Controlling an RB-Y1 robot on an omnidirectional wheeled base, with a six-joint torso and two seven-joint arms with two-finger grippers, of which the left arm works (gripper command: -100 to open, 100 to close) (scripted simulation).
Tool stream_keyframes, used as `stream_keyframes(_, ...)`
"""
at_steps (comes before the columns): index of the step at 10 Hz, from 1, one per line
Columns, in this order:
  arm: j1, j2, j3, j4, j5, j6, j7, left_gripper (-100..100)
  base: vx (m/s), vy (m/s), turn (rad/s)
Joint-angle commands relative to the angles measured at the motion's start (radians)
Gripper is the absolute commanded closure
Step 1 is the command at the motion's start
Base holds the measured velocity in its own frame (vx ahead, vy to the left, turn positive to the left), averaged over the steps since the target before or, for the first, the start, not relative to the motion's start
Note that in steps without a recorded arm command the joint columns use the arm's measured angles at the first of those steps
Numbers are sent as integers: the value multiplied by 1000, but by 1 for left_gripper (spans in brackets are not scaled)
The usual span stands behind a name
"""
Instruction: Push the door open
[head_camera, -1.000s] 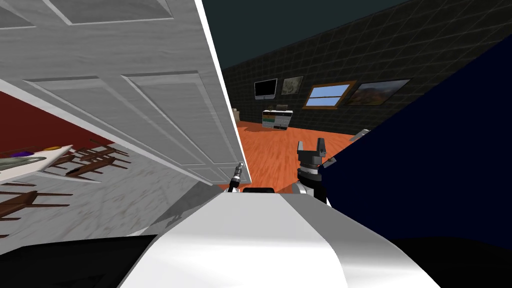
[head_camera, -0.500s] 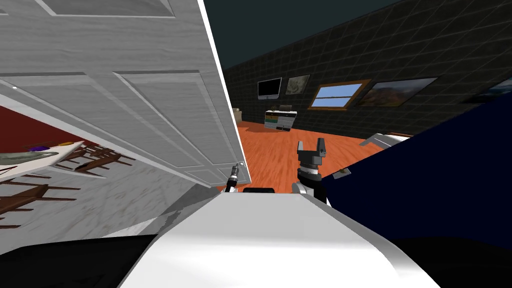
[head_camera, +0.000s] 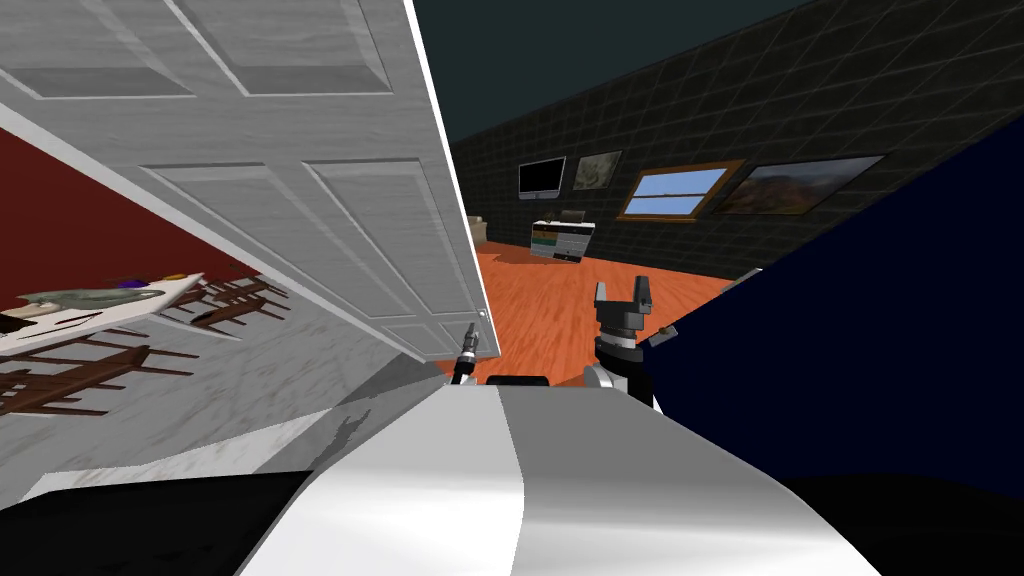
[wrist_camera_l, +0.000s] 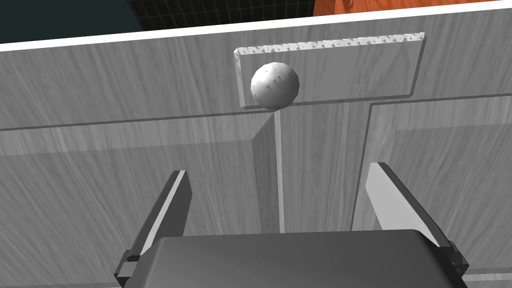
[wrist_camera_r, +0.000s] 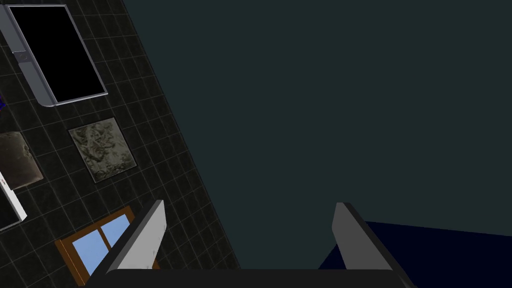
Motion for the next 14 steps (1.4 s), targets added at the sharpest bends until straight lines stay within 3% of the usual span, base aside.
stream_keyframes(1,7,-11,1,-8,4,3,1,-100,-255,-104,47)
stream_keyframes(3,5,-4,3,0,4,-5,0,-100,-17,-21,-8)
stream_keyframes(10,1,-9,14,18,8,-28,-7,-100,208,14,-23)
stream_keyframes(11,1,-9,14,18,8,-28,-7,100,-23,-6,4)
stream_keyframes(14,1,-9,14,18,8,-28,-7,100,-30,-3,-4)
